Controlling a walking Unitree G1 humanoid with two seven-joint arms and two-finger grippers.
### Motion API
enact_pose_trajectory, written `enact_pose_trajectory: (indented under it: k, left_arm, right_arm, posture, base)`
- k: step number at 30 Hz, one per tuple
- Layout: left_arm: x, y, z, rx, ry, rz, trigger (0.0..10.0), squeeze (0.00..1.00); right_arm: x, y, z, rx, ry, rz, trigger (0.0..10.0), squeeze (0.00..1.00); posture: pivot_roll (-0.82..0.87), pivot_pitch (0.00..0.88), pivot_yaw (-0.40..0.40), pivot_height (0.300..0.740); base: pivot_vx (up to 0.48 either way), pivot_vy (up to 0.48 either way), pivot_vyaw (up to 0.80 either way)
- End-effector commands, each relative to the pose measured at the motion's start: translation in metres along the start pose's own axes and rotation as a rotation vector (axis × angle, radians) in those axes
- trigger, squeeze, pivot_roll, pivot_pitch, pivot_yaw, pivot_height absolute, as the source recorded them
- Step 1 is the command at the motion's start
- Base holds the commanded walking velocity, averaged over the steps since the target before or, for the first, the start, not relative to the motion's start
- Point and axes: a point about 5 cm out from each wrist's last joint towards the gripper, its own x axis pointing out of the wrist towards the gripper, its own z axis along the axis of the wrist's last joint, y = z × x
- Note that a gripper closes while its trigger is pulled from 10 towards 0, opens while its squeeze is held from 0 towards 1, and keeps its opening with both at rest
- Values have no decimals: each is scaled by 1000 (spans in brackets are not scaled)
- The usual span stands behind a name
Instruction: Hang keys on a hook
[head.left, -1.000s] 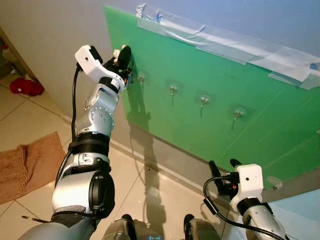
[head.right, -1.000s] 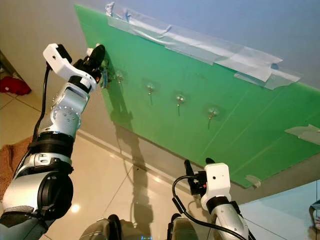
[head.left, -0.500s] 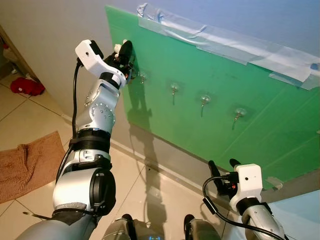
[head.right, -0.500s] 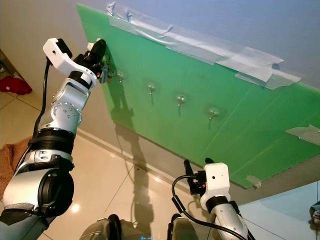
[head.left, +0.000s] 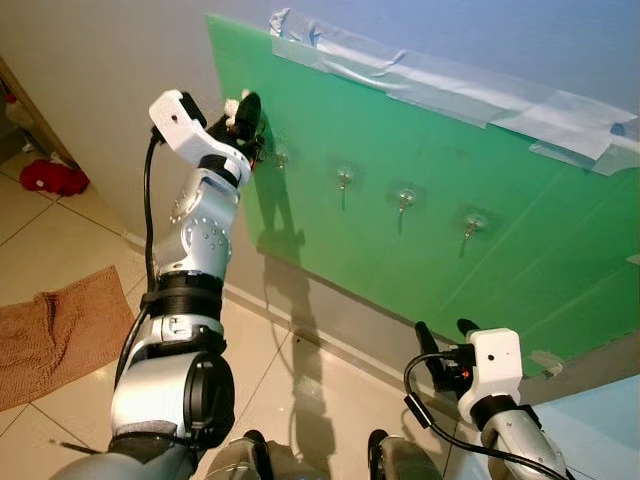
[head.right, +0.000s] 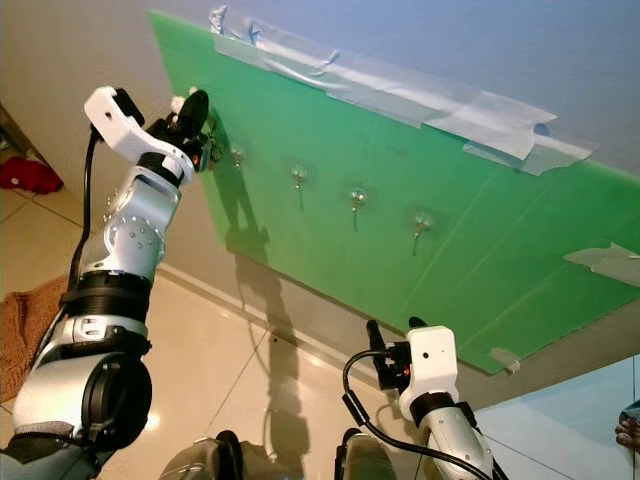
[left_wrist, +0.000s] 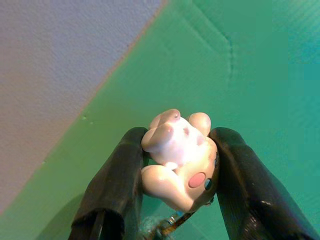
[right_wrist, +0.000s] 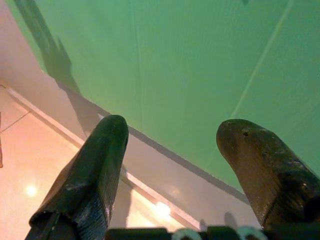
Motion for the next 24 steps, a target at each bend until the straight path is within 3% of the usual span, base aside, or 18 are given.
enact_pose_trajectory:
  k: [1,24]
  left_arm:
    - [0,-5,5,21,-17,-12,0,0]
    - [2,-23,6,14,-12,-49,0,0]
  right_arm:
    - [0,0,-3,9,8,6,10000,0]
    - [4,1,-3,13,7,9,10000,0]
  posture:
    - [-293,130,30,740]
    - [-298,137,31,740]
  base:
    - [0,0,0]
    - [0,0,0]
